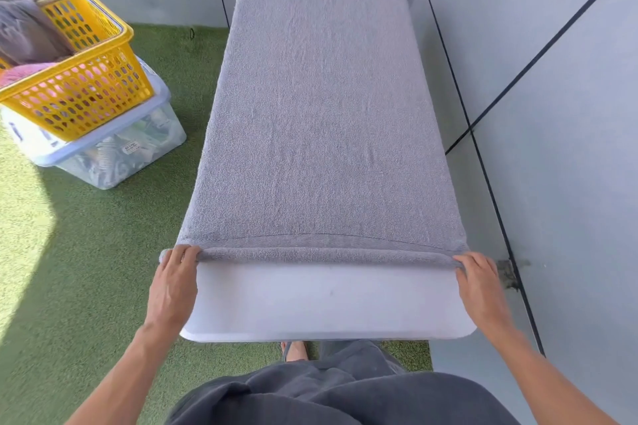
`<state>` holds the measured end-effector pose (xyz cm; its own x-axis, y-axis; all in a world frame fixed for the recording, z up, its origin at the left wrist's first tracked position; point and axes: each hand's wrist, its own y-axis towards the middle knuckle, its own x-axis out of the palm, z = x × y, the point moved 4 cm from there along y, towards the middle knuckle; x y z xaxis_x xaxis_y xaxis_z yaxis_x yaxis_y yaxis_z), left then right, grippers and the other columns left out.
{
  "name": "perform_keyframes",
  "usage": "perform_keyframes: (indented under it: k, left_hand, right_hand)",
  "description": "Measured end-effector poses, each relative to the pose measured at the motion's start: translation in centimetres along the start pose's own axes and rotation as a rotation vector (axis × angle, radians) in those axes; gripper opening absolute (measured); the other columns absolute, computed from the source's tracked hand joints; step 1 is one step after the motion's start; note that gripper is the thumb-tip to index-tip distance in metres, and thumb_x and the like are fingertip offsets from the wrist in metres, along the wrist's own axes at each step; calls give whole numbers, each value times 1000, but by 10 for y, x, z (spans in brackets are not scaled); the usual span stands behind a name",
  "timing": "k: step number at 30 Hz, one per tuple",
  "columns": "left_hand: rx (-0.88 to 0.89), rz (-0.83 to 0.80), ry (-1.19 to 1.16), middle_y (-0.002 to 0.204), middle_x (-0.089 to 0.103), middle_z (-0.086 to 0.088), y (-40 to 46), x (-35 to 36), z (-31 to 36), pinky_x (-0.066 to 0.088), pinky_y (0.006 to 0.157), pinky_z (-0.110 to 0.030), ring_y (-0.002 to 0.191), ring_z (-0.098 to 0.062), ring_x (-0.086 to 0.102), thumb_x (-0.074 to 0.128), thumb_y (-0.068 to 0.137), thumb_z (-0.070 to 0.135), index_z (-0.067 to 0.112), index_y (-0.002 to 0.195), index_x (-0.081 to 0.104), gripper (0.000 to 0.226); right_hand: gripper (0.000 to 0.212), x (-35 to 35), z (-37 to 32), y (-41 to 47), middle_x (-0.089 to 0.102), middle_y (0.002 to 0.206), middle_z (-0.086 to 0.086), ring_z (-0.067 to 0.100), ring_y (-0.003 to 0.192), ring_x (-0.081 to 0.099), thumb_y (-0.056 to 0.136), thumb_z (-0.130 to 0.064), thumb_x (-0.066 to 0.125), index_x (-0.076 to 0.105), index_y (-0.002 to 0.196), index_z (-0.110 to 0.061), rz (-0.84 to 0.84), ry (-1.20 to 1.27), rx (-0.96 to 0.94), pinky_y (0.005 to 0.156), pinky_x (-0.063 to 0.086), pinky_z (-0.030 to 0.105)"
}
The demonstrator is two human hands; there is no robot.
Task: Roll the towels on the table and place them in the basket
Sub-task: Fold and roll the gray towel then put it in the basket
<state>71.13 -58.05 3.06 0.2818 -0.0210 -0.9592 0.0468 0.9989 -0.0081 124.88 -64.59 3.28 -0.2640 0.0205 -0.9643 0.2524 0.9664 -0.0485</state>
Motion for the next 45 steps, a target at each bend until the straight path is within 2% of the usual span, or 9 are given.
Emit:
perform_keyframes:
  k: [8, 14, 18, 22, 29, 33, 36, 41, 45]
  left_hand:
    - [-175, -356, -263, 105, 70, -6, 30, -16, -31, 50, 89, -38, 92, -21, 62, 61, 90, 0, 10, 112, 68, 25]
    - [-256, -173, -283, 92, 57, -4, 44, -25, -25, 46, 78, -38, 82, -22, 54, 75, 78, 2, 16, 82, 71, 15]
    - [3, 32, -103, 93, 61, -12, 13, -17, -4, 50, 76, -46, 88, -32, 53, 62, 84, -10, 0, 97, 70, 18]
    - [69, 28, -26, 116, 56, -17, -10, -1, 7, 53, 88, -51, 108, -38, 51, 65, 81, -8, -2, 119, 58, 39]
    - [-6, -66, -60, 107, 66, -8, 23, -11, 1, 53, 74, -46, 103, -31, 56, 57, 89, -3, 6, 111, 65, 25]
    - [-79, -239, -200, 108, 70, -1, 30, -19, -14, 50, 87, -40, 103, -23, 62, 58, 93, 6, 13, 115, 67, 25]
    - [-218, -326, -371, 98, 72, 3, 43, -24, -23, 51, 88, -40, 95, -18, 66, 68, 87, 8, 24, 111, 61, 30]
    - [-173, -200, -250, 96, 59, -4, 61, -25, -19, 40, 79, -33, 90, -24, 54, 77, 78, 9, 20, 82, 70, 13]
    - [37, 39, -37, 92, 60, -11, 30, -21, 8, 48, 68, -38, 87, -25, 47, 64, 84, -6, 2, 94, 70, 14]
  right_hand:
    - [16, -18, 12, 24, 64, 91, 0, 23, 93, 61, 91, -4, 58, 69, 100, -11, -428, 111, 72, 78, 40, 31]
    - [26, -18, 6, 27, 60, 87, 2, 23, 89, 55, 80, -4, 71, 62, 76, -28, -82, 254, 179, 76, 36, 15]
    - [17, -12, -7, -2, 59, 101, 5, 28, 96, 45, 80, -12, 74, 72, 97, -13, 104, -102, 42, 87, 40, 40]
    - [45, 3, -9, -10, 57, 118, 7, 31, 112, 44, 77, -18, 77, 63, 117, -4, 35, -161, -20, 100, 39, 43]
    - [18, -2, -10, 15, 63, 105, 8, 29, 102, 45, 88, -4, 62, 65, 106, -4, -15, -64, 15, 91, 39, 39]
    - [22, -7, 8, 20, 64, 108, 6, 29, 107, 49, 94, -8, 55, 66, 113, -6, -215, -7, -20, 94, 37, 34]
    - [17, -23, 10, 38, 69, 97, 1, 23, 97, 63, 89, -8, 63, 70, 104, -12, -381, 265, 141, 73, 40, 20]
    - [19, -20, 3, 47, 66, 91, 6, 22, 91, 59, 81, -6, 72, 65, 83, -24, -93, 304, 214, 79, 38, 12]
    - [15, -12, -20, 14, 59, 100, 7, 29, 99, 45, 84, -9, 68, 72, 98, -10, 140, -55, 55, 90, 33, 33]
